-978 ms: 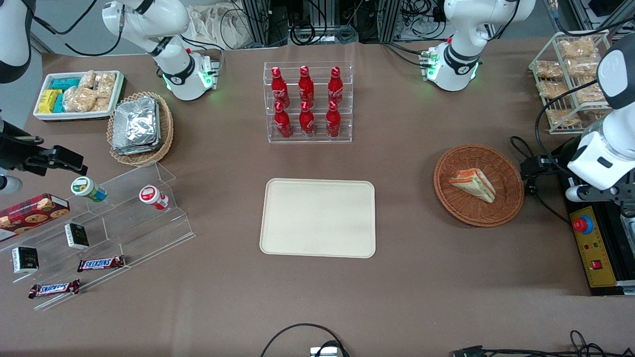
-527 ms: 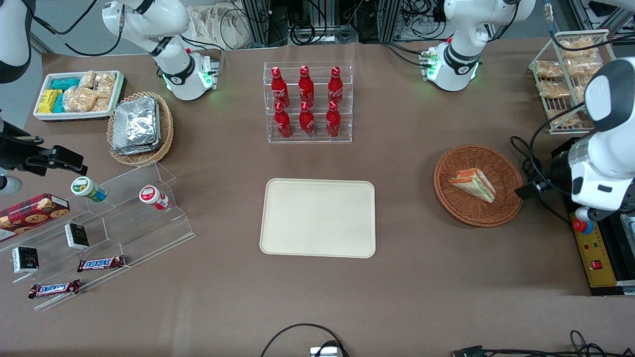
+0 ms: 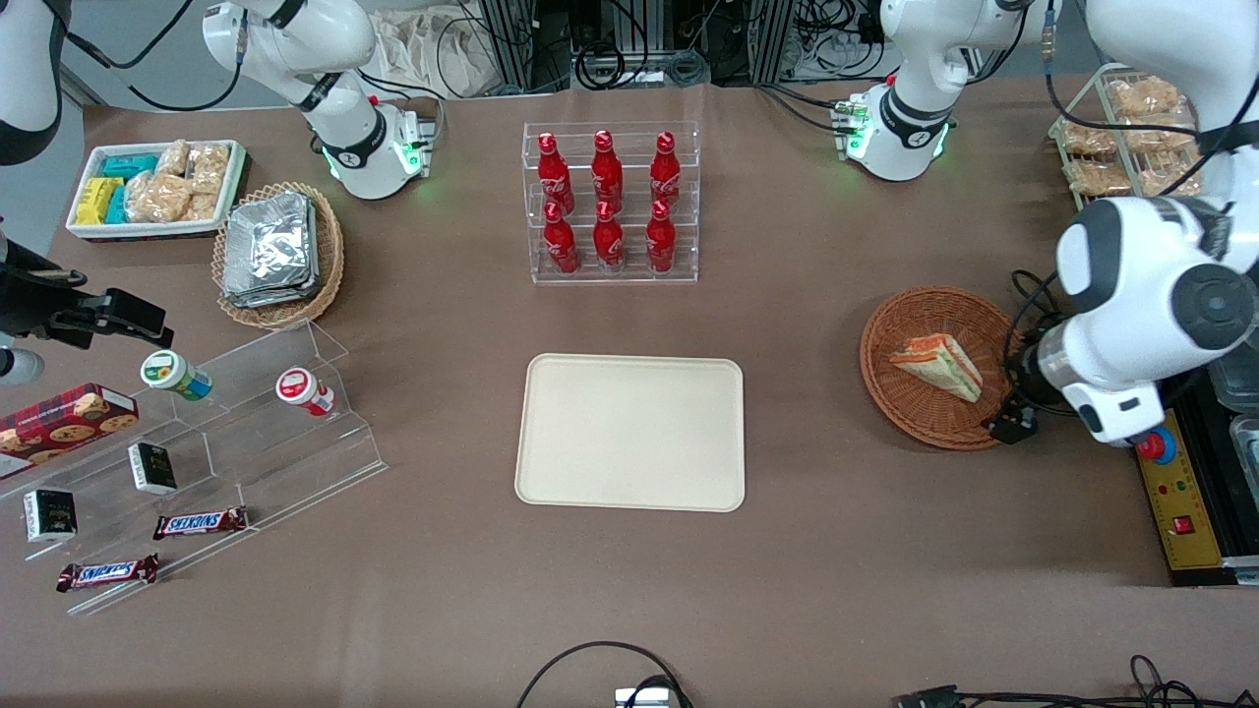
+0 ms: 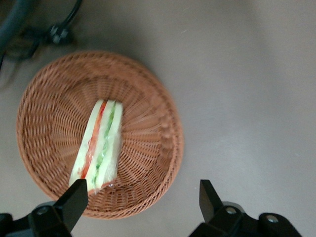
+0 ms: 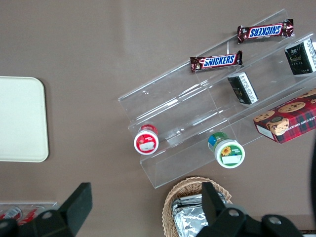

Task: Place sandwich from basket to tray
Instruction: 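Lower the open left gripper over the wrapped sandwich in the basket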

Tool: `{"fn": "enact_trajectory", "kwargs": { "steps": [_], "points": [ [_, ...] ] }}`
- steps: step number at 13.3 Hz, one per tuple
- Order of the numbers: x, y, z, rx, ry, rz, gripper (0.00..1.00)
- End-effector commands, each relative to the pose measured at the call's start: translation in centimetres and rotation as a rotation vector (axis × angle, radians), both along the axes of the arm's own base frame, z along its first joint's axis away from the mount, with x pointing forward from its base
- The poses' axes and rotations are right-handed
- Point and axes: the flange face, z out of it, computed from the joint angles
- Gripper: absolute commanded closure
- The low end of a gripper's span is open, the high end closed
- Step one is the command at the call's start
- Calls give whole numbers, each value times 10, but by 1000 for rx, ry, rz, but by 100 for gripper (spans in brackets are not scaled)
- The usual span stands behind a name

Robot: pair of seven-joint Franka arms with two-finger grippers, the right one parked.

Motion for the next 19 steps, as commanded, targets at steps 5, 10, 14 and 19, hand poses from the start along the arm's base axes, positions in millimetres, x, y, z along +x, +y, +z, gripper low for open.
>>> {"fn": "enact_trajectory", "kwargs": {
  "steps": [5, 10, 14, 19],
  "points": [
    [-66, 3, -53, -33, 54, 157, 0],
    [-77, 6, -70, -35, 83, 162, 0],
    [-85, 6, -97, -31, 48, 153, 0],
    [-97, 8, -115, -34, 80, 63, 0]
  ]
}}
